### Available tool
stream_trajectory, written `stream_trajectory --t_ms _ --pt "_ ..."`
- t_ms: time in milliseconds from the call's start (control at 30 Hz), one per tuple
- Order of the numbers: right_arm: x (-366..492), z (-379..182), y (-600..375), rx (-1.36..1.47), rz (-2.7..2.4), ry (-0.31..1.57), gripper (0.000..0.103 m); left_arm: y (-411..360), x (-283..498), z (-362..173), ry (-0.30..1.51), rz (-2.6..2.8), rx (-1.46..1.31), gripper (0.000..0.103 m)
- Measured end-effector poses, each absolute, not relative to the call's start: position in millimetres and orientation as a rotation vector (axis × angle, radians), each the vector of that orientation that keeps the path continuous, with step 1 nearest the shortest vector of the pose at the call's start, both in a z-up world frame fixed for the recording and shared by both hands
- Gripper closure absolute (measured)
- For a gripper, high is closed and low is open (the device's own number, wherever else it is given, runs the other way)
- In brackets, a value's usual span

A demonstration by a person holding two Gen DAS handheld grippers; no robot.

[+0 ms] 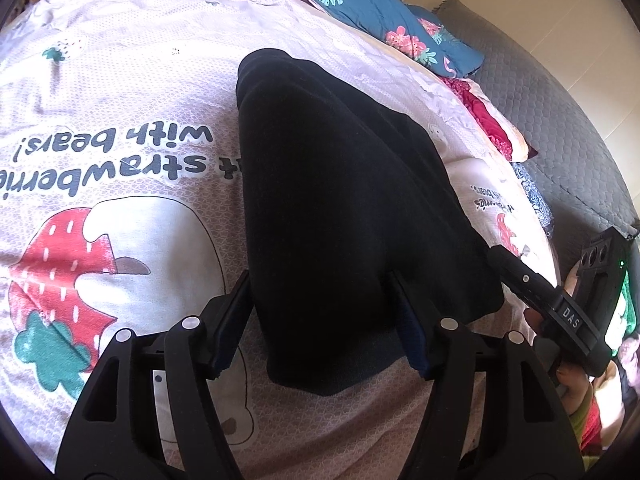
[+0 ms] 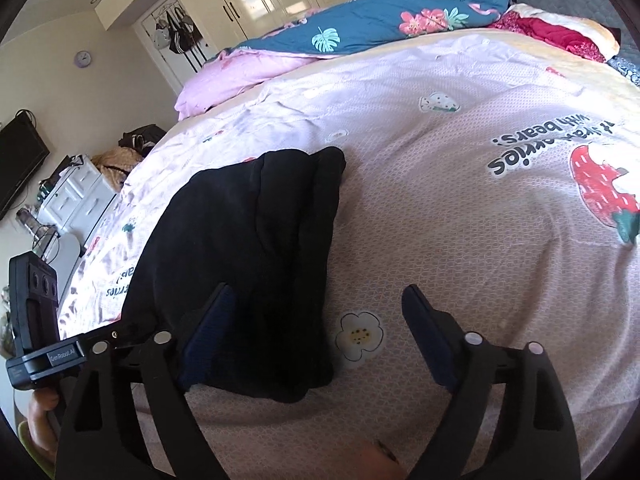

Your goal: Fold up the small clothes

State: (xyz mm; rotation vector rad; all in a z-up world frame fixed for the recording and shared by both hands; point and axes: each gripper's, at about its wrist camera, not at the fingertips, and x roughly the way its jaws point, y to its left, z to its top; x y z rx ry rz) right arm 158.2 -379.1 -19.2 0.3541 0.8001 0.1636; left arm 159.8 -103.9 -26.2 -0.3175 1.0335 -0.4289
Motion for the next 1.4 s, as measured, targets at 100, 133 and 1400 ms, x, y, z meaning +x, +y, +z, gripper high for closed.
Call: stream_trajectory --t_ms 100,133,1400 --pt "152 -17 -380 0.345 0.148 0.780 0.010 -100 157 -24 1.026 -0.429 -0.320 0.045" --pt "150 -16 -380 0.341 0.142 0.773 0.009 -99 156 -22 1.024 -0.430 -0.323 0.045" --pt "51 36 -341 0.136 0.096 0.561 0.004 -75 75 45 0.787 -0.344 -0.188 0.009"
